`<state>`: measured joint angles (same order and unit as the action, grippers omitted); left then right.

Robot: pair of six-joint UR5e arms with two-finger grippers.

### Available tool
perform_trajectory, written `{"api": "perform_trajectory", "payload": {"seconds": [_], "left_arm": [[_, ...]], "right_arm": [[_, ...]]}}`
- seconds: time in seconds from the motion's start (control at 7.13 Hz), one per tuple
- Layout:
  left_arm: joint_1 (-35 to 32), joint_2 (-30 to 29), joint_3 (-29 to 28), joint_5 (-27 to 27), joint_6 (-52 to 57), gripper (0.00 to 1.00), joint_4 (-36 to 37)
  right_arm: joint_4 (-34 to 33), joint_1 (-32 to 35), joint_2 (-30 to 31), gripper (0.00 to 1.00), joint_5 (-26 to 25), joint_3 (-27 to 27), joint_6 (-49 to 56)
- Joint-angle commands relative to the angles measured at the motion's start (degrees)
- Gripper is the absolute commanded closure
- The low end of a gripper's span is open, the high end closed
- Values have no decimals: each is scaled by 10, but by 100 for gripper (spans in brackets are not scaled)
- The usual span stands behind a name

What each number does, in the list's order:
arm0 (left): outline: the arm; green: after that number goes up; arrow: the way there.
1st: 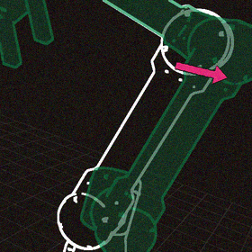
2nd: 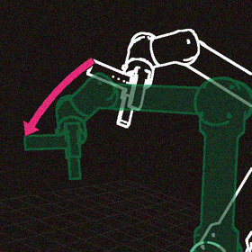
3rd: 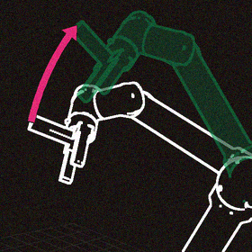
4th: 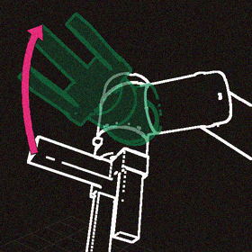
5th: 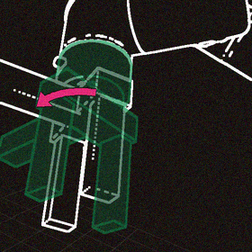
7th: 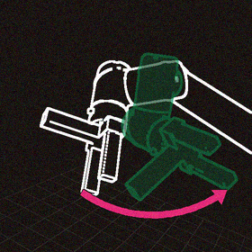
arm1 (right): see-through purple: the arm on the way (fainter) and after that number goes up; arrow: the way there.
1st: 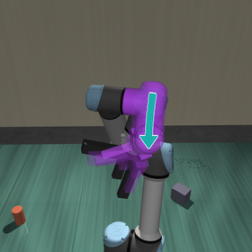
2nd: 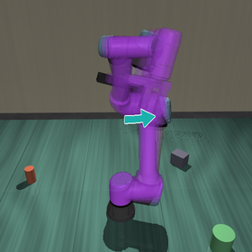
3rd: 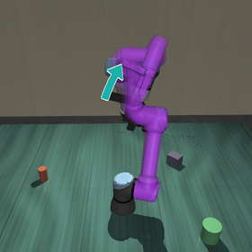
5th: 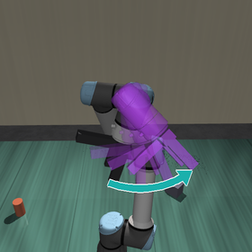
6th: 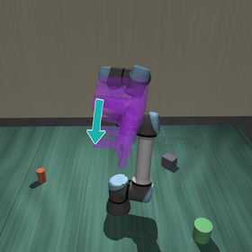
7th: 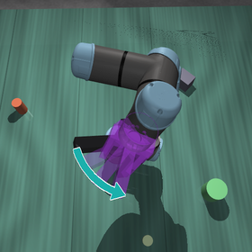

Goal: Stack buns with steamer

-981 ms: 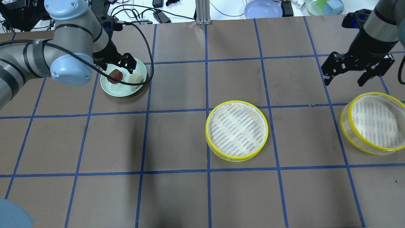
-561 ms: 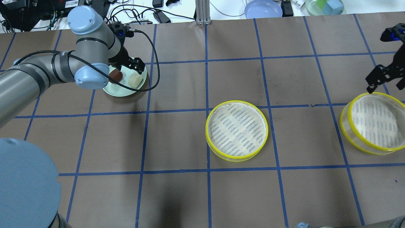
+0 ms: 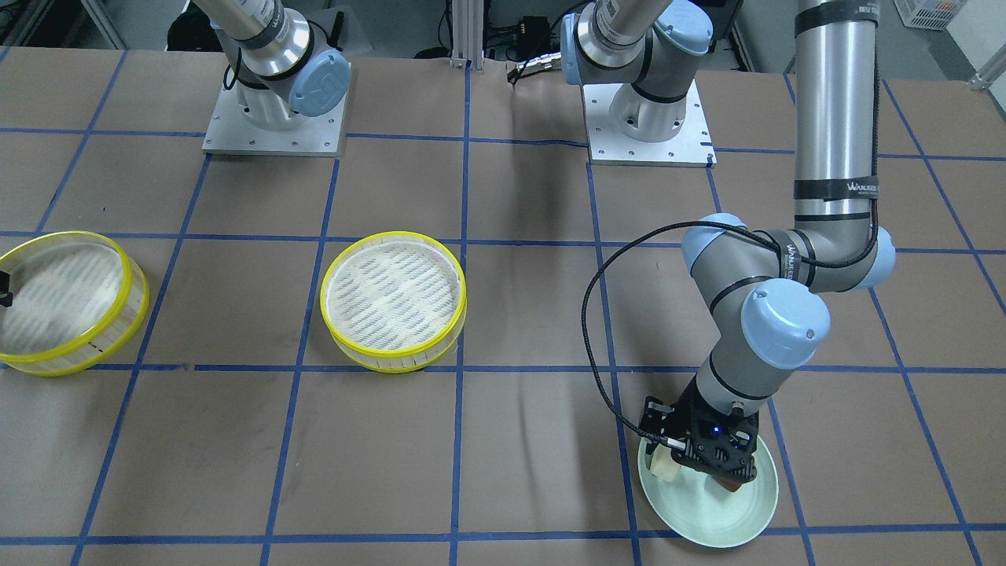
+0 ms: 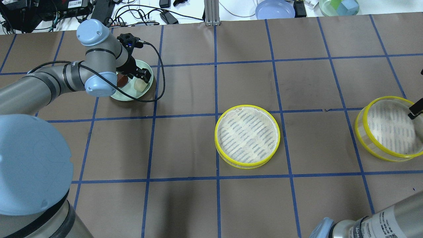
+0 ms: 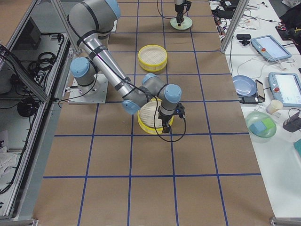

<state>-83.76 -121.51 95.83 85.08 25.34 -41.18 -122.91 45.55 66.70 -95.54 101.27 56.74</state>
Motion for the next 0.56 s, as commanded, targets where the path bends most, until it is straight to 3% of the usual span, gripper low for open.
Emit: {"api": "perform_trajectory", "payload": {"seconds": [0.0, 0.14, 0.28, 0.42], "left_arm": [[1, -5, 0, -1, 4, 70, 0], [1, -7, 0, -1, 5, 100, 0], [3, -7, -2, 0, 6, 100, 0], [9, -3, -4, 1, 7, 100, 0]], "right_arm": [[-21, -12, -21, 51, 1, 2, 45], [-28, -13, -24, 80, -3, 2, 52], [-29, -13, -24, 100, -6, 2, 52], [-28, -13, -24, 100, -6, 2, 52]]}}
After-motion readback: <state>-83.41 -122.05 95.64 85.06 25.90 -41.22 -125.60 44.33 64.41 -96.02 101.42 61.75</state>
